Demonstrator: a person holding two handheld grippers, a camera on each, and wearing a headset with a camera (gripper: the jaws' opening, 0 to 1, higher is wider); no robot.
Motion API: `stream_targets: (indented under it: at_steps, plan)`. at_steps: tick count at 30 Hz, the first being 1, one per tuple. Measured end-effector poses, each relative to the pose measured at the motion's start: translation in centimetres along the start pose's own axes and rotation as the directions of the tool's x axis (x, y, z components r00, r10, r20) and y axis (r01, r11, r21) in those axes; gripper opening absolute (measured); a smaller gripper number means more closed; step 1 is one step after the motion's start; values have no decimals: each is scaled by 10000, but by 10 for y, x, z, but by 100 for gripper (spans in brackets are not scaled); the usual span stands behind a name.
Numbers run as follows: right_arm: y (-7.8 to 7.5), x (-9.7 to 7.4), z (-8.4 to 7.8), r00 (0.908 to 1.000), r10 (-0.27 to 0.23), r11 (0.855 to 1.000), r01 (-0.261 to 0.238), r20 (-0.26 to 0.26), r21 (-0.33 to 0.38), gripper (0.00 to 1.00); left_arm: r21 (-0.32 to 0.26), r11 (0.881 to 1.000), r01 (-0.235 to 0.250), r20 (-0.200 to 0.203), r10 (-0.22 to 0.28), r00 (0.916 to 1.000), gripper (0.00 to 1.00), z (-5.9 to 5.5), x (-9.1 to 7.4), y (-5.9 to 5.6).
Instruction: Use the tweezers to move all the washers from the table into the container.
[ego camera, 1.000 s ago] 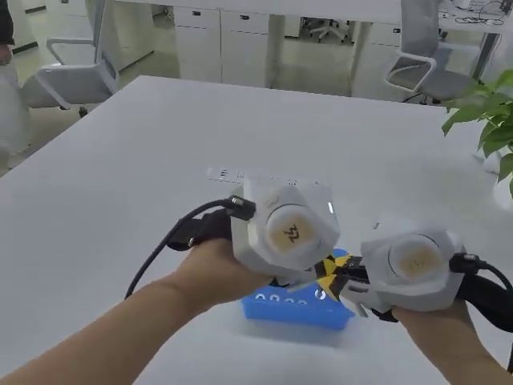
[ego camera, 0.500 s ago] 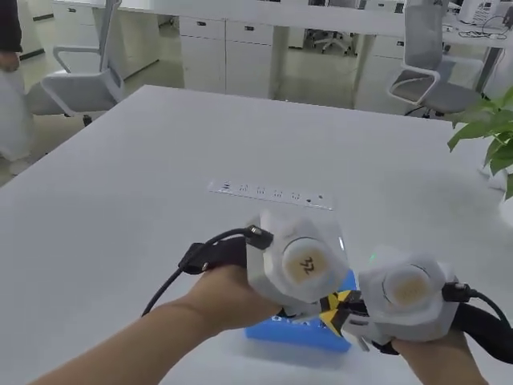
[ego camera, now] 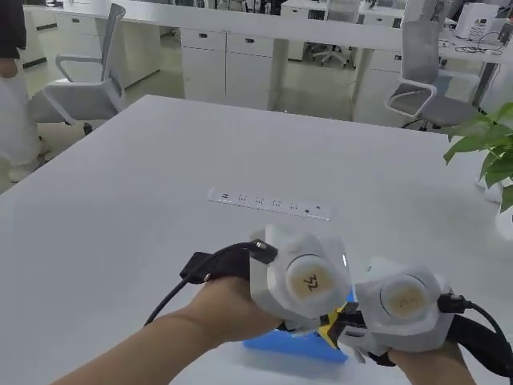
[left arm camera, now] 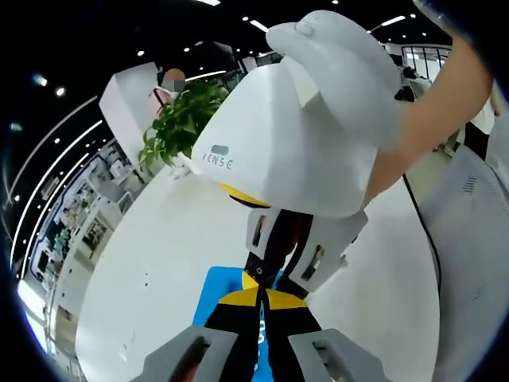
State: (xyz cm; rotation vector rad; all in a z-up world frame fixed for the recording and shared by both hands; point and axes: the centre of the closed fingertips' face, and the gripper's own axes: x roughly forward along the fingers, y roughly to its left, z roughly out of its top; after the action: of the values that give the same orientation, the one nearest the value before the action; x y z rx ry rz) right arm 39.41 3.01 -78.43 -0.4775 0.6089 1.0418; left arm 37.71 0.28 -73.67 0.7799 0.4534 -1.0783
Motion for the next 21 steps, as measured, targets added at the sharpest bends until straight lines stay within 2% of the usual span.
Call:
stream_targets:
  at_steps: [2, 4, 10, 14, 16, 18, 21]
  plan:
    - [3, -6, 6, 9996, -67, 9999, 64, 262, 117, 6, 258, 9995, -169, 24, 168, 9999, 0, 5, -9, -1]
    - [8, -15, 13, 9988, -251, 9995, 259, 432, -183, 6, 440, 9987, -252, 67, 249, 9997, 0, 10, -18, -2]
    - [25, -44, 36, 9920, -541, 9966, 608, 1142, -561, 5, 718, 9968, -364, 585, 323, 9978, 0, 33, -46, -8]
    - [43, -58, 44, 9884, -324, 9988, 374, 1483, -309, 6, 1171, 9931, 55, 606, -127, 9981, 0, 44, -63, -20]
    - [50, -63, 46, 9861, -222, 9995, 259, 1648, -202, 7, 1239, 9907, 566, 669, -652, 9956, 0, 49, -72, -29]
    - [60, -67, 49, 9831, -60, 10000, 64, 1831, -14, 10, 1266, 9897, 668, 712, -762, 9945, 0, 52, -79, -30]
    - [74, -76, 54, 9769, 71, 9998, -110, 2136, 172, 11, 1424, 9823, 1220, 666, -1325, 9889, 0, 55, -89, -39]
